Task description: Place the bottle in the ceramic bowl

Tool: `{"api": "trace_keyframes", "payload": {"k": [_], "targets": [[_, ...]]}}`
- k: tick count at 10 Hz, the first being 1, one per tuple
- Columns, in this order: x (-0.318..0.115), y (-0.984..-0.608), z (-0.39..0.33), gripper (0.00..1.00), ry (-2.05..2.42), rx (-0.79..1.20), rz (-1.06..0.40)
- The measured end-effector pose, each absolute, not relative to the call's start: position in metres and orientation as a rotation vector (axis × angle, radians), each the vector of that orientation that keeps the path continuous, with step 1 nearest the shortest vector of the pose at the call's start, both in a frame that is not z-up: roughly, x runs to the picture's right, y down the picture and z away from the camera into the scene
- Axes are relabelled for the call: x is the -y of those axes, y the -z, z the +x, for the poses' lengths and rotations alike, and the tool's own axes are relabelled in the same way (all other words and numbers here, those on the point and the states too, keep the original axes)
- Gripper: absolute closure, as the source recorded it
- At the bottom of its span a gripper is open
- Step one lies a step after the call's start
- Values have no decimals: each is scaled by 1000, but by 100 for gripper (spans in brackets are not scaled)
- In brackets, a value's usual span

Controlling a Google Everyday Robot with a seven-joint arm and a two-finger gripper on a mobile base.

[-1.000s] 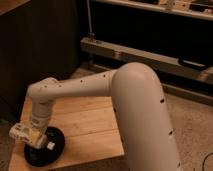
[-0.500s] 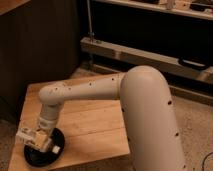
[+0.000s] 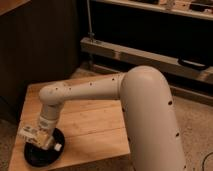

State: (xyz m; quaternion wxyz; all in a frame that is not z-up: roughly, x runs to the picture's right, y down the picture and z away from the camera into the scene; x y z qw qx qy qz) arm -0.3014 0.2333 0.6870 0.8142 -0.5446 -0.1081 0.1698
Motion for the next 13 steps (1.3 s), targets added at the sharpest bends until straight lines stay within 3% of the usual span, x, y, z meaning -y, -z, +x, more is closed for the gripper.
{"api": "trace_keyframes", "payload": {"k": [6,9,10,13], "targets": [[-233,-687,-301,57,-364,231,-1162],[-232,-687,-301,63,-364,231,-1161],[-232,-687,-301,59,-364,231,-1161],[-232,-687,-301,29,-364,231,-1161]]}}
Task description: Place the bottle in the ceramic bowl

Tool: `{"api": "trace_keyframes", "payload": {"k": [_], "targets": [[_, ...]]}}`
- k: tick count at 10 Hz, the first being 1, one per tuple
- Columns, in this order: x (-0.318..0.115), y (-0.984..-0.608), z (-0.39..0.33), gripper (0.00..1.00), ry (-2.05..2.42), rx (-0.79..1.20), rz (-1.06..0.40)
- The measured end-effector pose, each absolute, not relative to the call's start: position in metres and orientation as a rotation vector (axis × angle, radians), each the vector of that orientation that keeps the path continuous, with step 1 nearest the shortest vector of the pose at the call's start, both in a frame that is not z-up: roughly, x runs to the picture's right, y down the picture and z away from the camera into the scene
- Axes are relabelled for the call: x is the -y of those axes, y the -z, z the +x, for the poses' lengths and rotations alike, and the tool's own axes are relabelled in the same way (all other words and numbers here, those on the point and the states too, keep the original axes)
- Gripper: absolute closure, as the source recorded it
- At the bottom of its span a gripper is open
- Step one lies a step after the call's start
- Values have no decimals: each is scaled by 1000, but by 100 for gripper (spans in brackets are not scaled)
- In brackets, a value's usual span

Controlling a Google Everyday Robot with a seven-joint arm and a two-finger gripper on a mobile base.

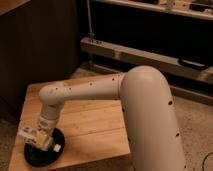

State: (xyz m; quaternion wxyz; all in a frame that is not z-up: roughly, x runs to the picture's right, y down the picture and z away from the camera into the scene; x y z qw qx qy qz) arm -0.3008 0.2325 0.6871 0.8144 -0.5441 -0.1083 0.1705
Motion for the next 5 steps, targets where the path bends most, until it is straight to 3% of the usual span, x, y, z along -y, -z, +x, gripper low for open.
{"api": "trace_keyframes", "payload": {"k": [2,5], "targets": [[-232,-687,-301,20,-364,231,-1161],[-232,-687,-301,20,-364,231,-1161]]}}
